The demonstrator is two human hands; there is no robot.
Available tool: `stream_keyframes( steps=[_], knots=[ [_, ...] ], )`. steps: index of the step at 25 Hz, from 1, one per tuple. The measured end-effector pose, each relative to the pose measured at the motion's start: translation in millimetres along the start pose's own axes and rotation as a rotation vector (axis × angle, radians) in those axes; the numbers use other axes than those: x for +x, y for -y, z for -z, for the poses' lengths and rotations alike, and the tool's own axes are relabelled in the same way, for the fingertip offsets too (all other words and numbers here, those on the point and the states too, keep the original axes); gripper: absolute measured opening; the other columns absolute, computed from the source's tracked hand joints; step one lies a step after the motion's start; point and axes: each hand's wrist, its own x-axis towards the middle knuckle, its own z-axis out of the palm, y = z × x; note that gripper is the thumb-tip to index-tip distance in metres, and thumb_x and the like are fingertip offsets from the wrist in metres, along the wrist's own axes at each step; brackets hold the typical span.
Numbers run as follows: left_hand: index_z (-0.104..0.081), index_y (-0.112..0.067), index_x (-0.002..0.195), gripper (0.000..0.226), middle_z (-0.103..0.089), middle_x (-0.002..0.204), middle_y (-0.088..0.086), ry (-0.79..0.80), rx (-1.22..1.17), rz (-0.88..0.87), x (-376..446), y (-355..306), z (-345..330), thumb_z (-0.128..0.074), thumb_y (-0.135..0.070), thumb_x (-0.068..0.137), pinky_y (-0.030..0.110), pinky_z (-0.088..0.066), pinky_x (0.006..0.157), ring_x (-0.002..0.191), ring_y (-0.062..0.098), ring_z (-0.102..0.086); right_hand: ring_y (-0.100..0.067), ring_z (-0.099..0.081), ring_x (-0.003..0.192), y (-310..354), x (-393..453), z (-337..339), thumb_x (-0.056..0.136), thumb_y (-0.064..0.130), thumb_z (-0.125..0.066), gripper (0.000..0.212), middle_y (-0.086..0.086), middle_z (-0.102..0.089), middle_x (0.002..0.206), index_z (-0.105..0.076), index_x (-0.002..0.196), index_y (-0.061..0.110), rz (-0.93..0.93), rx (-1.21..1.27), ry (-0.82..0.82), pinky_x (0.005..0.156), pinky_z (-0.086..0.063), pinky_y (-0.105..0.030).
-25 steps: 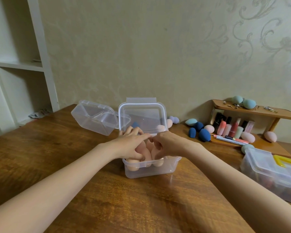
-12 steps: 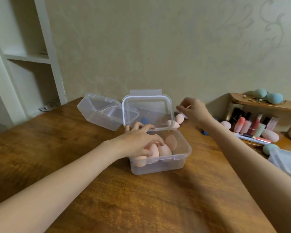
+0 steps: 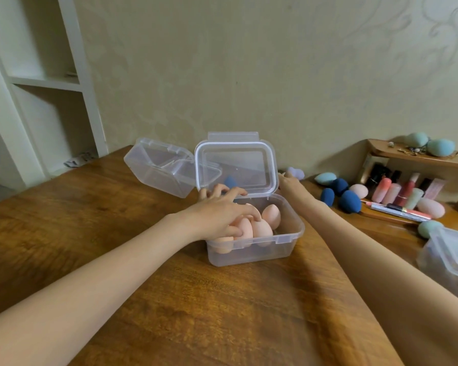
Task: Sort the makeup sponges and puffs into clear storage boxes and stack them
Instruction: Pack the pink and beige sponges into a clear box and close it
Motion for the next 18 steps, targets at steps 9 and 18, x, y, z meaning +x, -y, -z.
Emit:
stream_keyframes(
  steps=[9,18],
  knots=[
    [-0.038,-0.052,0.130,0.043,-0.015,0.154,-0.006,0.007,-0.017,-0.005,-0.5,2.3,-0.1,-0.050,-0.033,0.093,0.049,-0.014,0.109,0.139,0.029,-0.011,-0.015,-0.054,0.065,18.5,-47.8,108.8,0.090,0.019,-0.053,0.016,-0.006,-0.062,0.084,-0.065,0.087,0.009,0.031,0.676,0.080,0.061,-0.045,-0.023],
    [-0.039,-0.044,0.135,0.045,-0.013,0.154,-0.006,0.027,0.007,0.003,-1.6,-1.1,3.2,-0.050,-0.033,0.093,0.048,-0.014,0.112,0.139,0.025,-0.015,-0.015,-0.051,0.102,60.5,-79.5,69.4,0.087,0.022,-0.063,0.039,0.000,-0.054,0.124,-0.054,0.124,0.018,0.301,-0.566,0.570,0.071,-0.043,-0.018]
  ],
)
